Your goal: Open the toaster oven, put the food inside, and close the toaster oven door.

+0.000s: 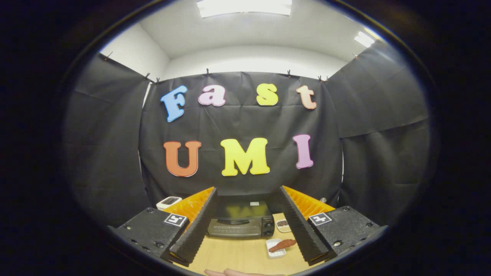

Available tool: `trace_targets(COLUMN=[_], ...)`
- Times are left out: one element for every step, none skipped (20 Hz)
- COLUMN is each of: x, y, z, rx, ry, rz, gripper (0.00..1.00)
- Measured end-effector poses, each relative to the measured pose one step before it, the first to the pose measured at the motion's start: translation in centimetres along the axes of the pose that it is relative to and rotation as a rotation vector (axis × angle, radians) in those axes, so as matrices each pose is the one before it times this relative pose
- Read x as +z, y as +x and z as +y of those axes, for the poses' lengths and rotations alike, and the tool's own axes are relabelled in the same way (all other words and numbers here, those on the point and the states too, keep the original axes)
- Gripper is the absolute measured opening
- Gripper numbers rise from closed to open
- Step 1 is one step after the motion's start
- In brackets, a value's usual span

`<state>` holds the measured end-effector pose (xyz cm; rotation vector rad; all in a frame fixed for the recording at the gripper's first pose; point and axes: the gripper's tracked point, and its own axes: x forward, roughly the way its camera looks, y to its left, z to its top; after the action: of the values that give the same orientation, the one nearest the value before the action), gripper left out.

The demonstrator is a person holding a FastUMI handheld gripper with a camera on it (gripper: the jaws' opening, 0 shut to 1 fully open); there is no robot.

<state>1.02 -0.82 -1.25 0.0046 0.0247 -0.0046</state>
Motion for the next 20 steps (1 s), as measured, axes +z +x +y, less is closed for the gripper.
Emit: trace_targets(x=[-0.247,-0.158,-0.061,-0.415,-0.352,-0.603,-0.540,-0.531,-0.595,-0.632,-0.630,-1.099,-0.899,-1.176,-1.526,-1.592,-1.446,-1.618,-1.277,-1.296], y=[0.628,0.710,0.878,0.913,1.054,1.107,1.265,1.376,1.447,1.498,1.424,1.638,1.695,1.972,2.125,2.077,2.113,1.750,1.661,1.555], z=[0.084,0.316,0.368,0.142,0.376,0.448,0.362,0.499,0.167,0.046,0.307,0.095,0.060,0.164,0.230,0.159,0.153,-0.452,-0.270,-0.110], rx=[-0.00271,0.00226,0.00367,0.00141,0.00755,0.01014,0.00636,0.01124,-0.00240,-0.00082,0.00503,0.00030,0.00124,0.01169,0.01526,0.02030,0.01649,-0.00759,-0.01040,-0.00231], ry=[-0.00567,-0.01037,-0.01131,-0.00332,0.00547,0.00494,-0.00077,-0.00737,-0.00473,0.00513,0.00711,0.00996,0.00812,0.00133,-0.00777,-0.00532,-0.00677,-0.00078,0.00293,-0.00244], rz=[0.00006,-0.00720,-0.01193,-0.00293,-0.00029,0.00561,0.00538,0.00489,0.01118,0.00698,0.01272,0.02303,0.02042,0.02850,0.04445,0.04173,0.04489,0.04243,0.03623,0.03304], gripper=[1.00,1.00,1.00,1.00,1.00,1.00,1.00,1.00,1.00,1.00,1.00,1.00,1.00,1.00,1.00,1.00,1.00,1.00,1.00,1.00])
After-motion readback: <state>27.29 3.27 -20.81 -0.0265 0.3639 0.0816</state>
